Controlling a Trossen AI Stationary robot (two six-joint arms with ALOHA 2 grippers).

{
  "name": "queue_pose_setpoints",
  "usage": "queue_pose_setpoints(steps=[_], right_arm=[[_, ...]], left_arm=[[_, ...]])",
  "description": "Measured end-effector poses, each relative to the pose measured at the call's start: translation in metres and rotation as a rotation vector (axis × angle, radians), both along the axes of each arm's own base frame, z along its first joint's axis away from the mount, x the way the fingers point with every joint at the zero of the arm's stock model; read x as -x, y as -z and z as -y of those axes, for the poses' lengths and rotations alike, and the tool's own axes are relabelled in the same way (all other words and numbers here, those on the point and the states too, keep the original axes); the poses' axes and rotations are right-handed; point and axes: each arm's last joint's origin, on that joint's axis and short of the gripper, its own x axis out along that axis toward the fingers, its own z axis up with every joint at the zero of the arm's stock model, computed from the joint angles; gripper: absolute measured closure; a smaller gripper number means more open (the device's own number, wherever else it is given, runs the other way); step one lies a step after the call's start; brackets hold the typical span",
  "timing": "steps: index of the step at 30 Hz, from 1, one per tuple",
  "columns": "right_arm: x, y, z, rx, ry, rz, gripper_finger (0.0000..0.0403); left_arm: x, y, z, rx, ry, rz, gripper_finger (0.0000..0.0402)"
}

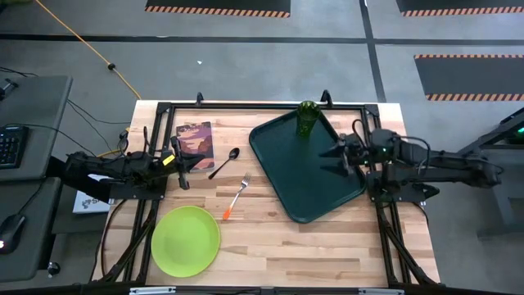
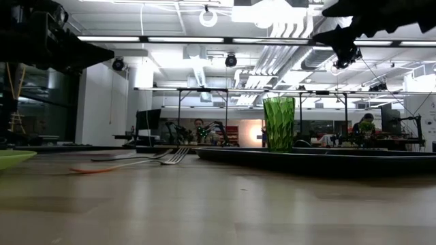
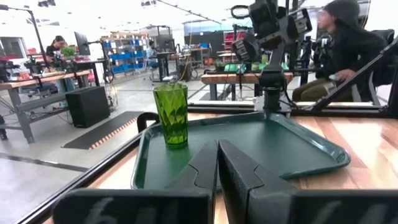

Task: Pick and place plate/cup/fork/spoon on tray

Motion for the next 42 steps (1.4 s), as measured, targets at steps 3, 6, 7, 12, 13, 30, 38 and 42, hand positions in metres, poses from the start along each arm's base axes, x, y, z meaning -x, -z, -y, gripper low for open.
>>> queue_pose_setpoints(steps=[3,6,7,12,13,30,38,42], right_arm=[[-0.002,0.010,-0.004,0.031,-0.008,0.073,0.0163],[-0.007,0.017,-0.009,0.067,-0.038,0.144,0.0163],[-0.009,0.019,-0.010,0.079,-0.048,0.158,0.0163],[-0.017,0.033,-0.015,0.136,-0.027,0.188,0.0163],[-0.018,0.035,-0.016,0.140,-0.019,0.178,0.0163],[-0.026,0.044,-0.016,0.077,0.006,0.114,0.0163],[-0.026,0.045,-0.016,0.086,0.005,0.109,0.0163],[-0.026,0.045,-0.016,0.085,0.005,0.103,0.0162]], left_arm=[[0.000,-0.001,0.000,0.023,0.002,0.017,0.0396],[0.000,-0.003,0.000,0.029,0.002,0.043,0.0396],[0.000,-0.005,0.000,0.040,0.003,0.062,0.0396],[-0.001,-0.008,0.000,0.186,0.020,0.138,0.0377],[-0.002,-0.009,0.000,0.219,0.030,0.151,0.0365],[-0.061,-0.050,0.023,0.386,0.383,-0.707,0.0170],[-0.094,-0.008,0.034,0.509,0.524,-1.049,0.0173],[-0.101,0.009,0.037,0.548,0.551,-1.143,0.0174]])
